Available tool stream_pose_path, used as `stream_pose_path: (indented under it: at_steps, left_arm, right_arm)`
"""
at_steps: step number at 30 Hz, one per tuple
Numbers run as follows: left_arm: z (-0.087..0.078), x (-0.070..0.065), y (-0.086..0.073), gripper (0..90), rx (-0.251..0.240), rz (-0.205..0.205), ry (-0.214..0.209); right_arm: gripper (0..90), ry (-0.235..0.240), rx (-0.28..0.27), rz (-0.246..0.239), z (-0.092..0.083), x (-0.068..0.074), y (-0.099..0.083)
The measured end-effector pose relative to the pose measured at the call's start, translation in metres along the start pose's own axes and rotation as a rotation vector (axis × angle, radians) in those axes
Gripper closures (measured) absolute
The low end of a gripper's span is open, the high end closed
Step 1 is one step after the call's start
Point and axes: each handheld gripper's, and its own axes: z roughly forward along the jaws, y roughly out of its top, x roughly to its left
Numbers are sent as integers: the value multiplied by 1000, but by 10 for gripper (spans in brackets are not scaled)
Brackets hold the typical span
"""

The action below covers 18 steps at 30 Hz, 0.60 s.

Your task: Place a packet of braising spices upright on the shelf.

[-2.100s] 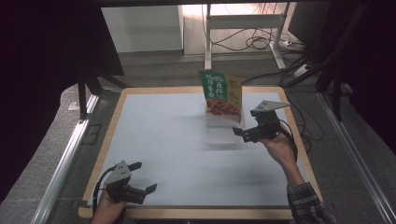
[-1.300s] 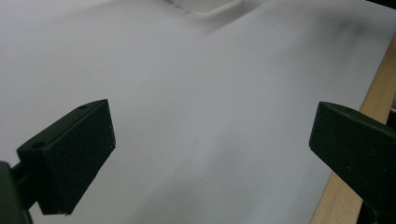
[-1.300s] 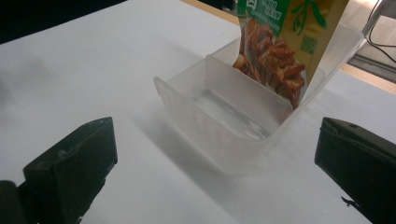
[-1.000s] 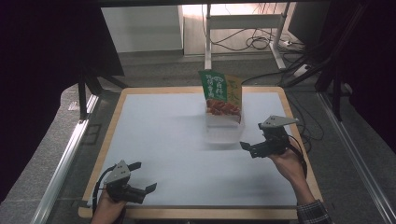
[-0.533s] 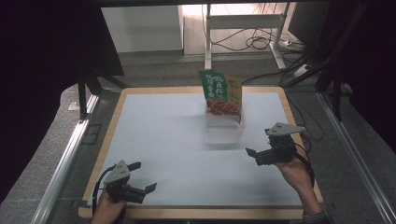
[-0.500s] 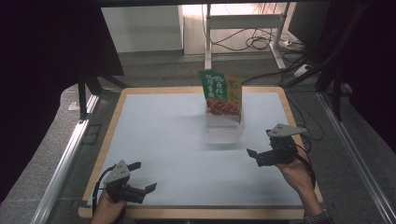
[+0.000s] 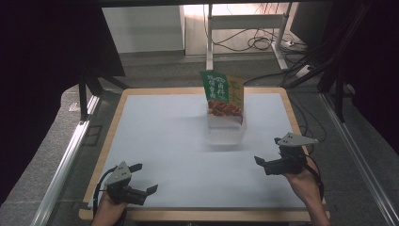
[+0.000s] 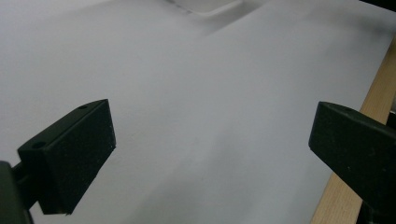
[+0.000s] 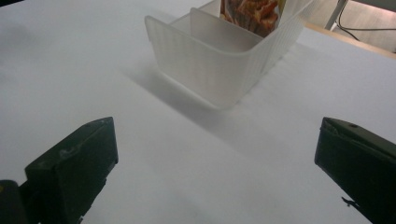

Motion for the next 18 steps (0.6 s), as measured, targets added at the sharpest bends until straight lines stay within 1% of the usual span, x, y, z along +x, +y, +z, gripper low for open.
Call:
stream_pose_path:
  at_steps: [10, 15, 18]
  left_arm:
    - [0, 0, 0, 4, -1, 0, -1]
    - [0, 0, 0, 4, 1, 5, 1]
    - [0, 0, 0, 5, 0, 5, 0]
  right_arm:
    - [0, 3, -10, 33, -7, 3, -20]
    - [0, -2, -19, 49, -11, 4, -30]
    - [0, -7, -14, 57, -12, 4, -37]
